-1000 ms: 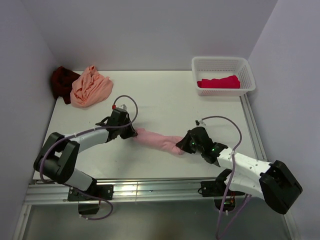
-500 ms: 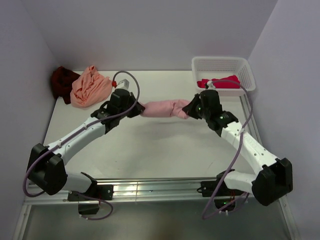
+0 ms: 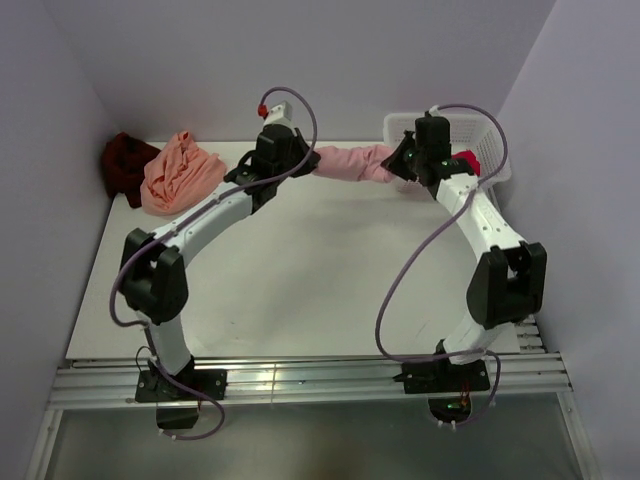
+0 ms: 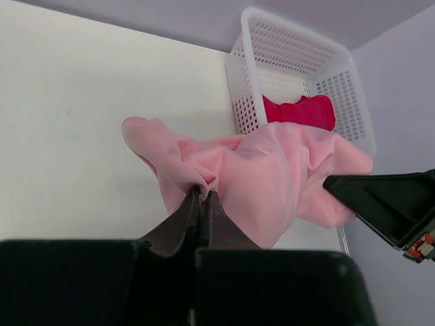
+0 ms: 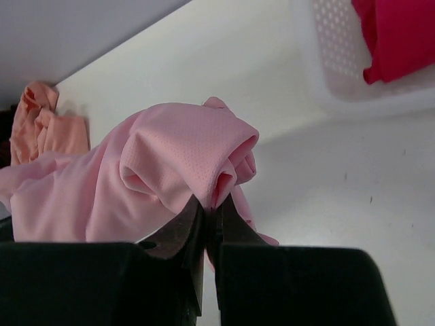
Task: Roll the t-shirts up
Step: Place the rolled tshirt into the container
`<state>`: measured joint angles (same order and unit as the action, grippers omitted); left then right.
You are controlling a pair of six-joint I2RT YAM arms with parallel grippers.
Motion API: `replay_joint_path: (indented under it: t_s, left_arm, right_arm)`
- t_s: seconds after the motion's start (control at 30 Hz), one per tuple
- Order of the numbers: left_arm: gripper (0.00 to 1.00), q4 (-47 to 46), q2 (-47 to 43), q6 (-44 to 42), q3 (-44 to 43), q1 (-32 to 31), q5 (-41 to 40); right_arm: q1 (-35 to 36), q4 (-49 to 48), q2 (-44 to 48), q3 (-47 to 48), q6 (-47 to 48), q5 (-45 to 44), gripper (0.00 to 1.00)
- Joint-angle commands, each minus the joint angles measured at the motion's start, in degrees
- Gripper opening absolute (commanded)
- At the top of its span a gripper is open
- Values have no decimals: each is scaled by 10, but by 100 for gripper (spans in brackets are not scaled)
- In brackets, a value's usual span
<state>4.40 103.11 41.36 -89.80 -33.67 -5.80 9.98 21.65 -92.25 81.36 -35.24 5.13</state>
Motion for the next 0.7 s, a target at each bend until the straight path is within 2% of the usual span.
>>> replay_joint_path:
  t_s: [0.0, 0.17, 0.2, 0.27, 0.37, 0.53, 0.67]
  left_arm:
    - [0, -64, 53, -42, -83, -12, 28]
    - [0, -96, 144, -84, -188, -25, 54]
    - [0, -95, 178, -89, -232, -31, 54]
    - [0, -81, 213, -108, -302, -39, 70]
    - [0, -88, 249, -133, -339, -55, 77]
    - [0, -83, 285, -139, -353, -67, 81]
    - [0, -121, 276, -116, -279, -68, 91]
  right_arm:
    - [-38, -20, -58, 86, 5, 39, 0]
    - [-77, -26, -180, 179, -8, 43, 0]
    - [-86, -23, -198, 210, -7, 43, 0]
    - [-92, -12, -244, 243, -3, 13, 0]
    - [-105, 7, -292, 289, -8, -18, 0]
    - [-130, 34, -370, 338, -9, -9, 0]
    - [-120, 37, -393, 311, -3, 26, 0]
